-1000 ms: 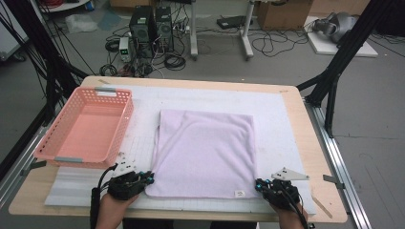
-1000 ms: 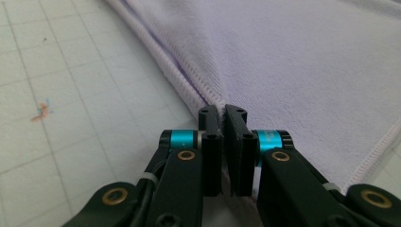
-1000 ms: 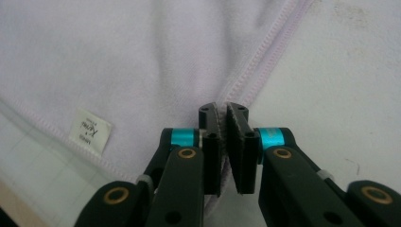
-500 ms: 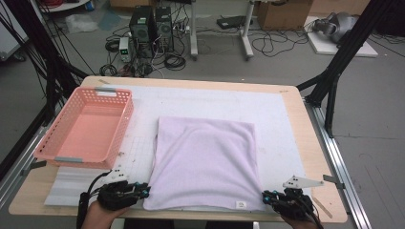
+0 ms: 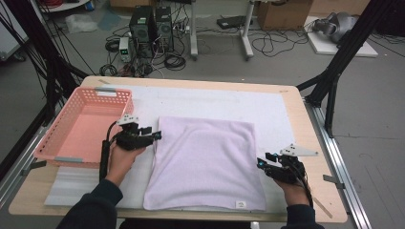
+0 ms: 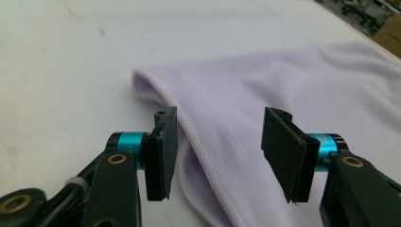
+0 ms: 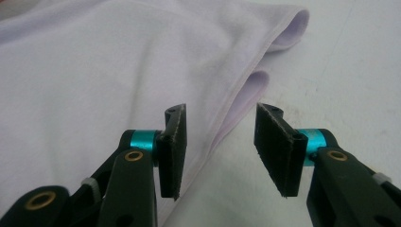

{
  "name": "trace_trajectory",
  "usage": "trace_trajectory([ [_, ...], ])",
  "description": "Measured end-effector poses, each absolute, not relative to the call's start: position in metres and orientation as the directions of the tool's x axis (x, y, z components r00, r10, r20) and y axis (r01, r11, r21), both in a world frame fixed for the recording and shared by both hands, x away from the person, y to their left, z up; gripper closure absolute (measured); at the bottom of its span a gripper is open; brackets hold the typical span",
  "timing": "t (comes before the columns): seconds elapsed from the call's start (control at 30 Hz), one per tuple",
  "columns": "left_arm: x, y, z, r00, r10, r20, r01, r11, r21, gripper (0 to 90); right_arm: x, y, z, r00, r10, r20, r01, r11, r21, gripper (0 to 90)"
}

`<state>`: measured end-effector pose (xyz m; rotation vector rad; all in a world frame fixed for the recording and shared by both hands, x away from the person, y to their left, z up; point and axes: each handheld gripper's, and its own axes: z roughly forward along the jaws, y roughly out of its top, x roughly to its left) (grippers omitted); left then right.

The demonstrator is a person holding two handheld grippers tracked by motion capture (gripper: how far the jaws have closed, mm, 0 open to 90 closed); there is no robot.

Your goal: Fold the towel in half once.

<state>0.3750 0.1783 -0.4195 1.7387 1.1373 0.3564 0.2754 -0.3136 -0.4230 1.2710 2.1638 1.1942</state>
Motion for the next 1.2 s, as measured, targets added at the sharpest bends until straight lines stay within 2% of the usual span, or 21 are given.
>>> trace_trajectory([
  [0.1,0.402,0.176,-0.419,0.502,0.838,-0.217,0.514,-0.087,0.853,46.1,0.289,-0.311,-0.424,-0.531,0.841,0.106,0.538,0.238,0.808,53.1],
  [0.27,0.442,0.171,-0.431,0.477,0.857,-0.193,0.560,-0.127,0.819,45.9,0.311,-0.311,-0.427,-0.529,0.844,0.088,0.540,0.255,0.802,51.8],
  [0.4,0.459,0.169,-0.442,0.469,0.860,-0.200,0.597,-0.142,0.789,46.1,0.332,-0.317,-0.427,-0.491,0.867,0.085,0.541,0.227,0.809,47.7],
  [0.5,0.461,0.169,-0.448,0.480,0.854,-0.200,0.596,-0.150,0.789,47.8,0.355,-0.320,-0.424,-0.463,0.877,0.129,0.559,0.177,0.810,41.7],
  [0.6,0.461,0.166,-0.451,0.496,0.848,-0.189,0.590,-0.168,0.790,52.0,0.381,-0.313,-0.420,-0.458,0.880,0.127,0.571,0.181,0.801,38.2],
  [0.67,0.461,0.165,-0.452,0.506,0.842,-0.188,0.587,-0.176,0.791,61.4,0.401,-0.308,-0.420,-0.451,0.884,0.120,0.591,0.196,0.783,35.3],
  [0.77,0.460,0.163,-0.452,0.526,0.833,-0.173,0.580,-0.202,0.790,74.6,0.423,-0.300,-0.426,-0.442,0.890,0.109,0.613,0.211,0.761,35.6],
  [0.8,0.460,0.162,-0.452,0.538,0.825,-0.171,0.572,-0.209,0.794,80.5,0.429,-0.297,-0.429,-0.443,0.890,0.105,0.621,0.221,0.752,36.6],
  [0.83,0.460,0.162,-0.452,0.540,0.823,-0.173,0.572,-0.208,0.793,82.6,0.435,-0.294,-0.433,-0.449,0.888,0.102,0.640,0.240,0.730,40.5],
  [0.93,0.462,0.167,-0.452,0.519,0.830,-0.203,0.587,-0.173,0.791,84.5,0.441,-0.289,-0.443,-0.478,0.875,0.075,0.649,0.295,0.701,54.2],
  [0.97,0.462,0.168,-0.452,0.510,0.835,-0.207,0.587,-0.162,0.793,84.7,0.442,-0.290,-0.442,-0.496,0.864,0.082,0.640,0.300,0.708,75.4],
  [1.0,0.463,0.169,-0.451,0.496,0.841,-0.216,0.585,-0.140,0.799,85.0,0.442,-0.290,-0.442,-0.519,0.849,0.099,0.634,0.304,0.711,83.4],
  [1.1,0.464,0.172,-0.448,0.469,0.853,-0.229,0.568,-0.093,0.818,85.3,0.445,-0.287,-0.437,-0.533,0.845,0.029,0.600,0.354,0.718,86.4],
  [1.2,0.469,0.171,-0.435,0.454,0.873,-0.180,0.514,-0.091,0.853,85.3,0.448,-0.286,-0.428,-0.505,0.863,-0.019,0.543,0.336,0.770,86.7],
])
